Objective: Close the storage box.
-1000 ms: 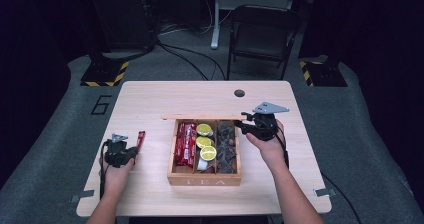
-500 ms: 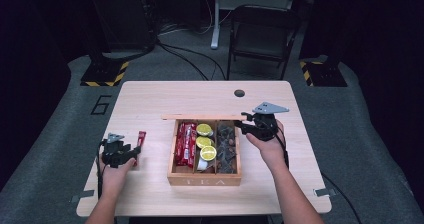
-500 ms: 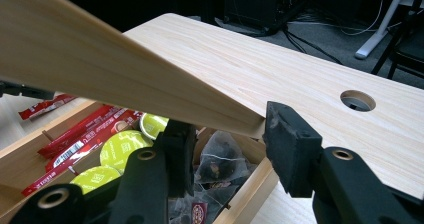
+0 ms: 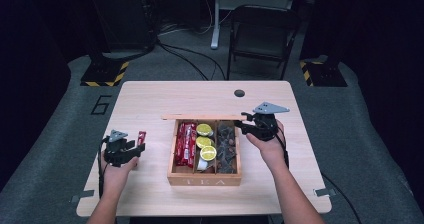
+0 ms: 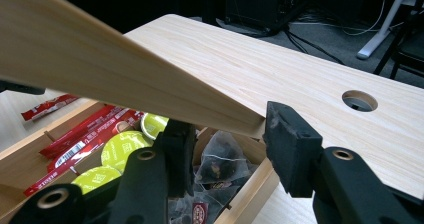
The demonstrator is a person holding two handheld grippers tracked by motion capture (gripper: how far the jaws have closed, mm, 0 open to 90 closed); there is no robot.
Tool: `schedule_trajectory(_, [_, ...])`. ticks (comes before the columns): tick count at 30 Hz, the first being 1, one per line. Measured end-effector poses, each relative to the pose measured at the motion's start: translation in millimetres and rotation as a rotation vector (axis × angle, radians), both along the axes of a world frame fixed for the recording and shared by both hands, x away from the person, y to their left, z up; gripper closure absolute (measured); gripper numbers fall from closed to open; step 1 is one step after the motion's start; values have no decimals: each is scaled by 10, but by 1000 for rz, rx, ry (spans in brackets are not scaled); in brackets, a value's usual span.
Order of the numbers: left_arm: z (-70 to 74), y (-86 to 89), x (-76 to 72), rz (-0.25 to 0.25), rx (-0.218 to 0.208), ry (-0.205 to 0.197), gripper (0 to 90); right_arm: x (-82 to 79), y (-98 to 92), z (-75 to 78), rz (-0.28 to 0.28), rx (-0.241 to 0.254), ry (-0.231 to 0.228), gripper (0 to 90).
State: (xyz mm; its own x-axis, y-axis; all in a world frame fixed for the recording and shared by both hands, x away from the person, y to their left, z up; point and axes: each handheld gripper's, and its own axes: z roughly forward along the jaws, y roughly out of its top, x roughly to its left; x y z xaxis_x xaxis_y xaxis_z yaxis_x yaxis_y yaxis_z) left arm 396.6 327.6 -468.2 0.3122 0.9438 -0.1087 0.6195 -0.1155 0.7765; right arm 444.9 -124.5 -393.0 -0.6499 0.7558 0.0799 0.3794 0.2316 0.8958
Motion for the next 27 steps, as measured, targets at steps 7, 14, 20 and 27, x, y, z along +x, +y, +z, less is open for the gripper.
schedule_trajectory(7, [193, -73, -45, -43, -59, -38, 532, -1, -12, -8, 12, -4, -5, 557])
schedule_trajectory(14, [371, -206, -103, -87, -23, -77, 530, -9, 0, -8, 3, -3, -4, 557])
schedule_trajectory(20, [567, -350, -152, -160, -27, -114, 525, 0, 8, 7, -1, -12, -8, 557])
schedule_trajectory(27, [760, -529, -189, -212, -4, -145, 513, -3, 18, 12, -9, -14, -8, 556])
